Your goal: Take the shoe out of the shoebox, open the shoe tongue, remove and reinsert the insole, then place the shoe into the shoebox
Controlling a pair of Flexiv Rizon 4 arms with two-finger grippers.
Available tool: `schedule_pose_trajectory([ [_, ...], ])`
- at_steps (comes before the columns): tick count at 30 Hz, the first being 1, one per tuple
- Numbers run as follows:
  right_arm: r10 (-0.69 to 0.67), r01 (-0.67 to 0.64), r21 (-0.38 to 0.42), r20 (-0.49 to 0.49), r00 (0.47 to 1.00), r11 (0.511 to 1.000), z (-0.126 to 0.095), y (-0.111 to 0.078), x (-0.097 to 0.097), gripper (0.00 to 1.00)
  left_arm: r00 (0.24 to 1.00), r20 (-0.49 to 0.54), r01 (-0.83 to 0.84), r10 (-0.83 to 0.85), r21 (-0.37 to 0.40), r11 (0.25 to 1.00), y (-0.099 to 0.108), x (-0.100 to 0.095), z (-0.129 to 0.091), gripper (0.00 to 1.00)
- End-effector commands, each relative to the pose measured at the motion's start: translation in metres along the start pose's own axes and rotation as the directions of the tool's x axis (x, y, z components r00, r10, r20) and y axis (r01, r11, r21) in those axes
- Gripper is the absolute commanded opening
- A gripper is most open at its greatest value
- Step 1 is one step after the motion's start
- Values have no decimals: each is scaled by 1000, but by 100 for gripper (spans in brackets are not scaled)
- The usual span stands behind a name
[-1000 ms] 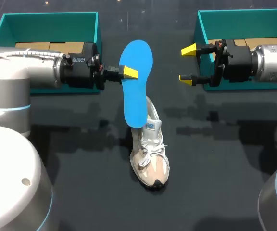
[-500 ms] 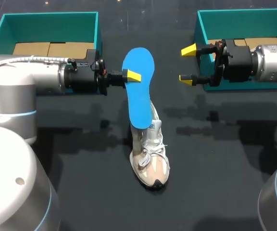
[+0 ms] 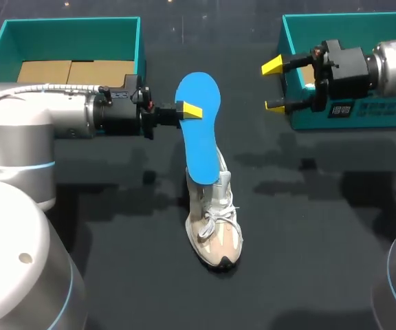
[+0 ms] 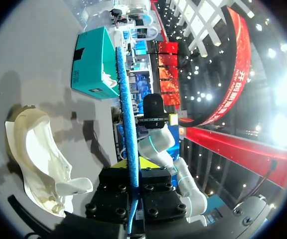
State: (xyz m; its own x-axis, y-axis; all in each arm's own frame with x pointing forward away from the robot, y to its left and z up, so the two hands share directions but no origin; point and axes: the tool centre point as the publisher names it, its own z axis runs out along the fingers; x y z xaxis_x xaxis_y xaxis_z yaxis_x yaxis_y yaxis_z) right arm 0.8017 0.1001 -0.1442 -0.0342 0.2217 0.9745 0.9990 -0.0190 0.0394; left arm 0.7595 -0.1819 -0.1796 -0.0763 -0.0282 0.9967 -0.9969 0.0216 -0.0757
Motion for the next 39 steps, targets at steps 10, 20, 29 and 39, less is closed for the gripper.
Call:
schedule_pose_trajectory([
  [10, 32, -53, 39, 413, 910, 998, -11, -2, 48, 100, 1000, 1, 0, 0, 1, 1000, 1, 0, 0, 0],
  [20, 84, -152, 61, 612, 787, 986, 3, -6, 64, 100, 1000, 1, 0, 0, 1, 1000, 1, 0, 0, 0],
  [29, 81, -167, 48, 722, 687, 985, 25, -12, 74, 100, 1000, 1, 0, 0, 1, 1000, 1, 0, 0, 0],
  [39, 78, -154, 23, 784, 616, 988, 42, -22, 86, 100, 1000, 1, 0, 0, 1, 1000, 1, 0, 0, 0],
])
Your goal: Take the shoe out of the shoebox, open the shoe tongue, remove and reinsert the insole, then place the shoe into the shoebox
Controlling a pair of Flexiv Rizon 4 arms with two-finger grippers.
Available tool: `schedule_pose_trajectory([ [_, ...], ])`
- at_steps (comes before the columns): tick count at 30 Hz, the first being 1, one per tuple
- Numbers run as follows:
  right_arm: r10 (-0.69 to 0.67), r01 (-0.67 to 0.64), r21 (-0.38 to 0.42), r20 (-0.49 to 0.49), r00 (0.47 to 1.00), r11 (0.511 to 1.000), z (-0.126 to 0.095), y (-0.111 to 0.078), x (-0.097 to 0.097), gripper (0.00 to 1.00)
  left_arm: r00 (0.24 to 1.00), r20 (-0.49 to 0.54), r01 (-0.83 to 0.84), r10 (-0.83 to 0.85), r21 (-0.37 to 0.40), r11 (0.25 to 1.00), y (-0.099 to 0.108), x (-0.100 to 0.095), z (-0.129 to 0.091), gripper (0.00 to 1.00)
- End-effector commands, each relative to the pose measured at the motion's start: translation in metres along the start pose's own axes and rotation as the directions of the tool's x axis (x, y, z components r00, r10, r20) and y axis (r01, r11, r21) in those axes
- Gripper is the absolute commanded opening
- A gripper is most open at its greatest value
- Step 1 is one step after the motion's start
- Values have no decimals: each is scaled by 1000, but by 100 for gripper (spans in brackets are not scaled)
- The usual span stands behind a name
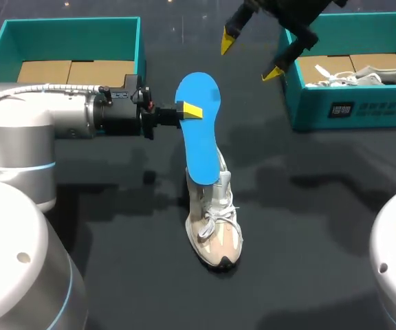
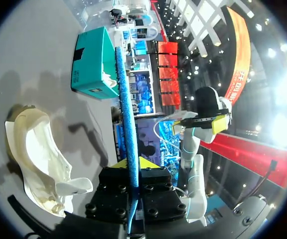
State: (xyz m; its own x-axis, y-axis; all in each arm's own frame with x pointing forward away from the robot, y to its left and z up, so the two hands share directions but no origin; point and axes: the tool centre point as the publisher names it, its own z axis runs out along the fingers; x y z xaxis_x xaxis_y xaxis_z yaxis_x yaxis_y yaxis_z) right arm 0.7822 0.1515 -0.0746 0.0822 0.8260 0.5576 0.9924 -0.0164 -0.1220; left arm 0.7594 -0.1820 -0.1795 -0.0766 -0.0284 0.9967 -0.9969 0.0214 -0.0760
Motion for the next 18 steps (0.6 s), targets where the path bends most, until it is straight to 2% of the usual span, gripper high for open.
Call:
schedule_pose_trajectory([
  [1, 12, -10, -14, 159, 987, 1000, 3, -5, 13, 100, 1000, 1, 0, 0, 1, 1000, 1, 0, 0, 0],
  [18, 53, -17, -111, 330, 942, 994, 14, -19, 43, 100, 1000, 1, 0, 0, 1, 1000, 1, 0, 0, 0],
])
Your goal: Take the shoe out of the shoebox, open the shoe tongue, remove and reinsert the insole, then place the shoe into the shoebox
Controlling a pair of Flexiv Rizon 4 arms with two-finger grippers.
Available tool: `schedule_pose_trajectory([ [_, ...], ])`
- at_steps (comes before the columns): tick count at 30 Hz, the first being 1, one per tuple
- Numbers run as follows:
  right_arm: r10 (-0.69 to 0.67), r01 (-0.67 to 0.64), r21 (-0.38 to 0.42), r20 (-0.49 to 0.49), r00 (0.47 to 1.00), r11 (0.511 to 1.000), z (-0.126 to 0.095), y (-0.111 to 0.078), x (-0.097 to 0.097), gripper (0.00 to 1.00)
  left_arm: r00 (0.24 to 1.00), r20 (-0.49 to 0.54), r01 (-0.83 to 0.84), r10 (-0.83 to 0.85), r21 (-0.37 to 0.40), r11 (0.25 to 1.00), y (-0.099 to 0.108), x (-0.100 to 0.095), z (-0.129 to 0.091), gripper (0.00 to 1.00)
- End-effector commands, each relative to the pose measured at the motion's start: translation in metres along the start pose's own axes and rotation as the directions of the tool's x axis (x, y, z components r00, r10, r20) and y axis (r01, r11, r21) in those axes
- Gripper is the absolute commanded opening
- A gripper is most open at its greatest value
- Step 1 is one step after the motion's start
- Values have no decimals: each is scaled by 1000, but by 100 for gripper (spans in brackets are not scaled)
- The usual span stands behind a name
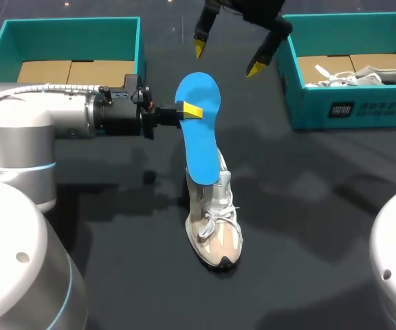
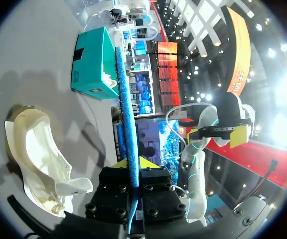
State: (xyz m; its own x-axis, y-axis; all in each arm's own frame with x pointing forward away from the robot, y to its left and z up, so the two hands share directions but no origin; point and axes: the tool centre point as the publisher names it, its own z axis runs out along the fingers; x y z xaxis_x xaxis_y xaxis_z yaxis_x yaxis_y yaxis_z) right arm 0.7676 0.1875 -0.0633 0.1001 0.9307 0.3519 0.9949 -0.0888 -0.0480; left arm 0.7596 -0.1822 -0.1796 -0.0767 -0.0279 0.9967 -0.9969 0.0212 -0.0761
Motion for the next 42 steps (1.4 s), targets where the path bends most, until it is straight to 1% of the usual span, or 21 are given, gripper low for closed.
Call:
schedule_pose_trajectory([
  [1, 7, -6, -9, 131, 991, 1000, 0, -3, 11, 100, 1000, 1, 0, 0, 0, 1000, 1, 0, 0, 0],
  [7, 4, -2, -6, 215, 977, 1000, 5, -3, 24, 100, 1000, 1, 0, 0, 0, 1000, 1, 0, 0, 0],
  [19, 11, 2, -41, 298, 955, 999, 11, -10, 37, 100, 1000, 1, 0, 0, 0, 1000, 1, 0, 0, 0],
  [24, 1, 13, -41, 307, 952, 999, 15, -14, 41, 100, 1000, 1, 0, 0, 0, 1000, 1, 0, 0, 0],
  [30, -25, 29, -7, 329, 944, 1000, 26, -15, 47, 100, 1000, 1, 0, 0, 0, 1000, 1, 0, 0, 0],
  [34, -29, 30, 1, 343, 939, 1000, 31, -16, 49, 100, 1000, 1, 0, 0, 0, 1000, 1, 0, 0, 0],
  [36, -31, 33, 1, 343, 939, 999, 31, -17, 50, 100, 1000, 1, 0, 0, 0, 1000, 1, 0, 0, 0],
  [39, -39, 42, -3, 309, 950, 999, 31, -18, 47, 100, 1000, 1, 0, 0, 0, 1000, 1, 0, 0, 0],
  [42, -46, 51, -14, 235, 971, 999, 28, -21, 40, 100, 1000, 1, 0, 0, 0, 1000, 1, 0, 0, 0],
])
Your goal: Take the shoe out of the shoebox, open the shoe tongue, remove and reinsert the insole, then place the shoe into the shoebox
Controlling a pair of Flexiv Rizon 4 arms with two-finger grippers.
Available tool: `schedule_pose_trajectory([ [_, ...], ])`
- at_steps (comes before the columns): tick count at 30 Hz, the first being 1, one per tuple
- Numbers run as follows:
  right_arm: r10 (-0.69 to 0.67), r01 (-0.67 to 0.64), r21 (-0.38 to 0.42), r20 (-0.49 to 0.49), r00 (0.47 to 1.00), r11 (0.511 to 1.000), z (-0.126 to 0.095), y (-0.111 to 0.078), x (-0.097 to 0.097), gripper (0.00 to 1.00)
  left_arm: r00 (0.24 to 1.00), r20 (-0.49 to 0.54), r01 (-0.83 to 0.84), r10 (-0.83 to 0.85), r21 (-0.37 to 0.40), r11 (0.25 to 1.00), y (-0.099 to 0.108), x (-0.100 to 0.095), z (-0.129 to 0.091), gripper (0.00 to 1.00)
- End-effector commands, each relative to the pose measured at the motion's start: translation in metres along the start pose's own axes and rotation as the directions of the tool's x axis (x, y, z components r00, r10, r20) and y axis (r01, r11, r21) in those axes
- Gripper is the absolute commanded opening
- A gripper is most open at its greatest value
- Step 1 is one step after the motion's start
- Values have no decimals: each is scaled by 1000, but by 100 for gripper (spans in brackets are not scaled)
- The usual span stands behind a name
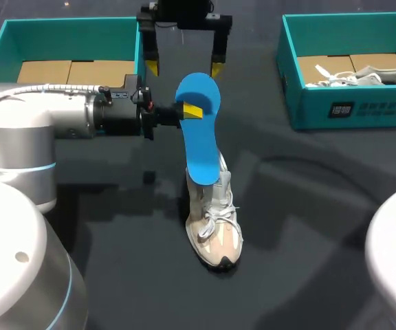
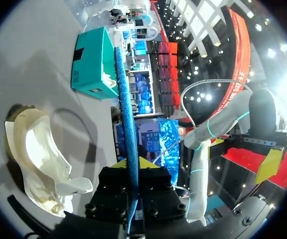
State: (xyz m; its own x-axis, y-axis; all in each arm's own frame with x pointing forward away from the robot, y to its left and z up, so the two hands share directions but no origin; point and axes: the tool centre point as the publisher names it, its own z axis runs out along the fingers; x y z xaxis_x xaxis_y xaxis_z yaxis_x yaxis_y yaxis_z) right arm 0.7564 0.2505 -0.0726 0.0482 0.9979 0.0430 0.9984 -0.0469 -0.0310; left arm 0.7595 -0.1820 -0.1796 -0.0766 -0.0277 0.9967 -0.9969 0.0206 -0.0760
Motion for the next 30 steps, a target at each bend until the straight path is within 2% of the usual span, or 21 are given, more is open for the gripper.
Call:
schedule_pose_trajectory([
  [1, -3, 1, -23, -123, 992, 1000, 0, -6, -19, 100, 1000, 2, 0, 0, 0, 1000, 1, 0, 0, 0],
  [12, 24, -32, -25, -290, 957, 999, -2, -15, -47, 100, 1000, 2, 0, 0, 0, 1000, 1, 0, 0, 0],
  [16, 24, -34, -21, -378, 926, 999, -1, -18, -57, 100, 1000, 2, 0, 0, 0, 1000, 1, 0, 0, 0],
  [30, 27, -44, -16, -581, 813, 999, 9, -24, -81, 100, 1000, 2, 0, 0, 0, 1000, 1, 0, 0, 0],
])
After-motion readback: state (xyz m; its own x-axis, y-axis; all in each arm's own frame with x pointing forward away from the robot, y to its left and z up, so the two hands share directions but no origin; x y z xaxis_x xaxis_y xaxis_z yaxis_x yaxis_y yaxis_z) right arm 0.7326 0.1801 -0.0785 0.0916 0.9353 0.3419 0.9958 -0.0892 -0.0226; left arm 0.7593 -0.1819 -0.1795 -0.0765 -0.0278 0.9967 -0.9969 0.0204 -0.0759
